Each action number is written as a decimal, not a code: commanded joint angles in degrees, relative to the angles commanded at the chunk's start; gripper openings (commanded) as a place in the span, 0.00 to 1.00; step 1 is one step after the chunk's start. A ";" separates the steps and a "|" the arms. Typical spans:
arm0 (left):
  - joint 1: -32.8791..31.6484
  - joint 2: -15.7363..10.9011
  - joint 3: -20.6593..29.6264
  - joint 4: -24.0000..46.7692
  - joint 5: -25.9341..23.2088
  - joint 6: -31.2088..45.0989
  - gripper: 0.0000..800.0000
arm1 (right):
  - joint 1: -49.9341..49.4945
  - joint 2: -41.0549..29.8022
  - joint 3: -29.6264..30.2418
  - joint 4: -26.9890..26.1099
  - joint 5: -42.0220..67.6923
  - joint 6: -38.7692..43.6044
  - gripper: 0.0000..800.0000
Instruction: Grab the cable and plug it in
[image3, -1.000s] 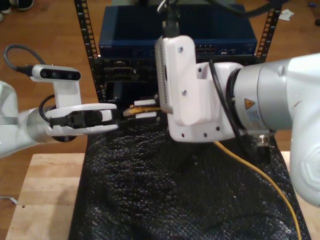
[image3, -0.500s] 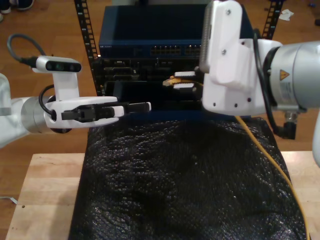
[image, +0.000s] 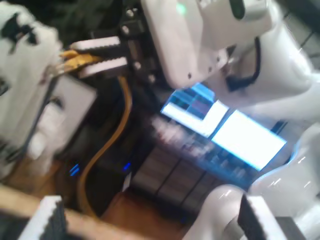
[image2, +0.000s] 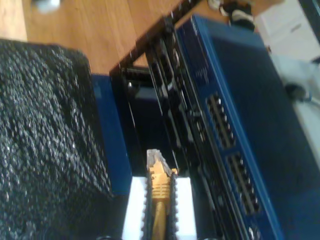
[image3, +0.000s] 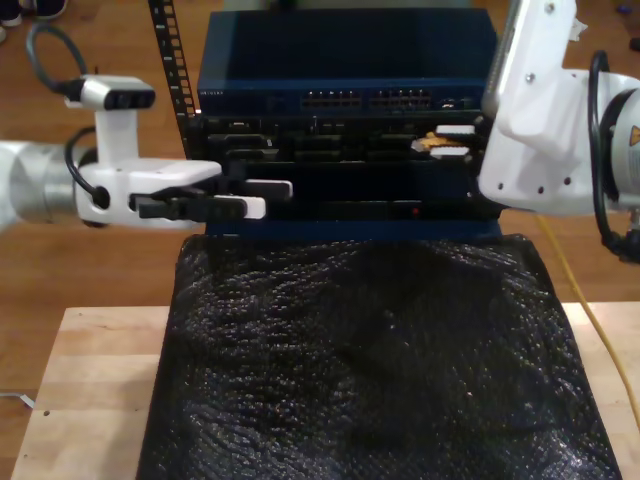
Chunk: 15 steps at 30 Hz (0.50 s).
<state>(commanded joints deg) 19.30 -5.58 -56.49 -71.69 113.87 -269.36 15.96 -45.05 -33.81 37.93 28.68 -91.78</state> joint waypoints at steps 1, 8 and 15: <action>0.35 -0.18 -0.88 1.23 -0.44 0.00 1.00 | -0.70 0.09 0.00 0.00 0.09 0.00 0.00; 4.57 -0.35 -5.63 11.78 -3.78 0.18 1.00 | -3.52 1.14 -0.18 -1.41 0.18 0.00 0.00; 7.21 -0.79 -8.79 21.98 -7.03 1.23 1.00 | -3.60 3.52 -0.09 -1.76 0.18 0.00 0.00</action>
<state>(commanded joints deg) 26.51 -6.37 -65.29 -49.71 106.84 -268.13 12.35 -41.54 -33.90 36.18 28.86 -91.78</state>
